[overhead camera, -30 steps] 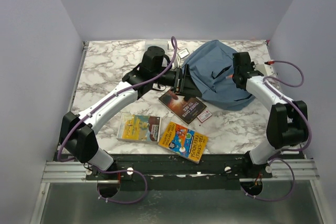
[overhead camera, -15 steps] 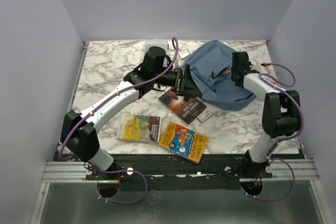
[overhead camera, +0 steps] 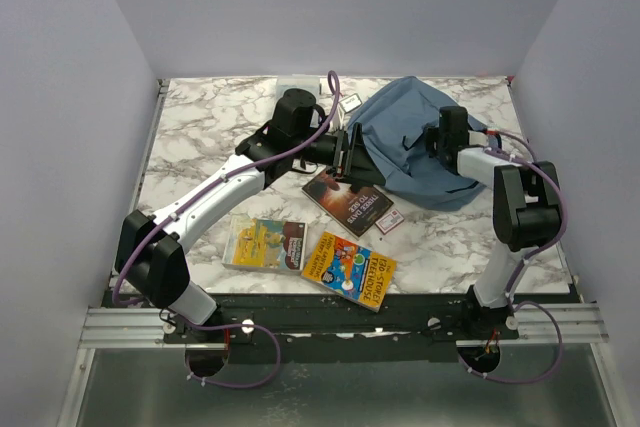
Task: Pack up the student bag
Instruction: Place the stationery in the student bag.
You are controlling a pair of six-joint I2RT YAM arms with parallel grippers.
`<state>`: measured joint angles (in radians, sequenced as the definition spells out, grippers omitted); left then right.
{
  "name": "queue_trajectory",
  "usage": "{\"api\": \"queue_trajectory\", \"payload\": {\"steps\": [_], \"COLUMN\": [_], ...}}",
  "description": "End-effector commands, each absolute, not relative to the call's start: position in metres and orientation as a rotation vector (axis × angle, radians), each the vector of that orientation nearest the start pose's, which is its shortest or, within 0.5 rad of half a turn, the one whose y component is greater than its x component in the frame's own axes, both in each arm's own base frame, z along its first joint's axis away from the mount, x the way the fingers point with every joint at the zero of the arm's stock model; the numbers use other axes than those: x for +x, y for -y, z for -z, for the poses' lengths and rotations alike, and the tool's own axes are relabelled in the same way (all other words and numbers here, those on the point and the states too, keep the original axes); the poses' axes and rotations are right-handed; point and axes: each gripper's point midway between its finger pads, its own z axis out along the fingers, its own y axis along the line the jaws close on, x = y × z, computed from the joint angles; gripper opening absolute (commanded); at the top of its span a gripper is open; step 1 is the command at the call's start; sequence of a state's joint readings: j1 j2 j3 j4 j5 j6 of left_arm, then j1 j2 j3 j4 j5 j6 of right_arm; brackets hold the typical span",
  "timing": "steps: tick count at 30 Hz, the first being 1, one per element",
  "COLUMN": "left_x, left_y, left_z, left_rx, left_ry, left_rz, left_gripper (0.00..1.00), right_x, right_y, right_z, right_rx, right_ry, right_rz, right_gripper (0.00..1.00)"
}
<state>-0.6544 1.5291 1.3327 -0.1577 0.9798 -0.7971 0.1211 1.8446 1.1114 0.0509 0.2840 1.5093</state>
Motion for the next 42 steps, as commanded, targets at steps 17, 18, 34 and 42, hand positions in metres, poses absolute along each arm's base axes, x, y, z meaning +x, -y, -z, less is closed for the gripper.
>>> {"api": "queue_trajectory", "payload": {"steps": [17,18,34,42], "left_x": [0.198,0.198,0.192,0.192], "left_y": [0.368,0.368,0.372,0.373], "left_z": [-0.318,-0.318,-0.317,-0.317], "left_rx": [0.691,0.689,0.715,0.719], "left_ry": [-2.119,-2.123,-2.125,-2.124], "left_rz": [1.843,1.844,1.855,1.858], "left_gripper": [0.79,0.79,0.79,0.79], "right_x": [0.479,0.473,0.453,0.491], "right_y": [-0.065,-0.062,-0.027,-0.047], "right_z": [-0.095,-0.094,-0.085,-0.089], "right_rx": [1.288,1.284,1.297,1.233], "right_ry": [-1.809,-1.822,-1.925,-1.935], "right_rz": [-0.749,-0.716,-0.389,-0.527], "right_gripper": [0.51,0.51,0.15,0.06]}}
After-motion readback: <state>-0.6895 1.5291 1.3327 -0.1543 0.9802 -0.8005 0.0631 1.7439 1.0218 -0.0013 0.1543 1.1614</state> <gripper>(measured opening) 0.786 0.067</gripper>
